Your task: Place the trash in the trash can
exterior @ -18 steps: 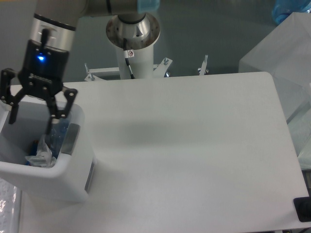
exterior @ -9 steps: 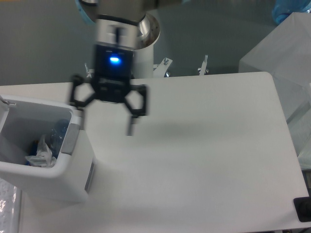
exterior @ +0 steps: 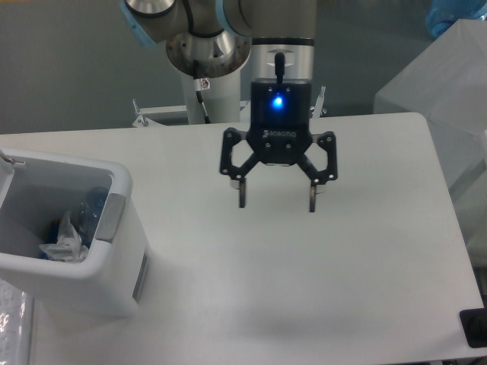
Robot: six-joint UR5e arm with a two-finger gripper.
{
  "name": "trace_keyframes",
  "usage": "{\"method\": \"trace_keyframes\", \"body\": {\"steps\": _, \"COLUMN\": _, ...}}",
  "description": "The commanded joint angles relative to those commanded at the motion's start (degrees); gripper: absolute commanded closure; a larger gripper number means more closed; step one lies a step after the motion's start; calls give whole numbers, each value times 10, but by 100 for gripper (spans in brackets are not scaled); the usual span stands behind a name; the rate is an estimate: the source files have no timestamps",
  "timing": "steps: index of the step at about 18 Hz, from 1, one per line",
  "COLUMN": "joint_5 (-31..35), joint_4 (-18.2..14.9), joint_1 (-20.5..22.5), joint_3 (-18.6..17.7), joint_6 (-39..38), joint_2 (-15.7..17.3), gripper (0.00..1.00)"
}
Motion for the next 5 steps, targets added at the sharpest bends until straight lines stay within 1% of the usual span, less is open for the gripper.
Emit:
{"method": "trace_keyframes", "body": {"steps": 2, "joint_5": 38, "joint_4": -16, "joint_1": 0, "joint_3": -6, "joint_6": 58, "joint_2": 9, "gripper": 0}}
{"method": "trace_keyframes", "body": {"steps": 3, "joint_5": 51, "joint_4": -20, "joint_1": 1, "joint_3": -6, "joint_6": 69, "joint_2": 11, "gripper": 0}}
{"method": "trace_keyframes", "body": {"steps": 5, "joint_5": 55, "joint_4": -21, "joint_1": 1, "joint_3": -7, "joint_6": 70, "joint_2": 17, "gripper": 0}}
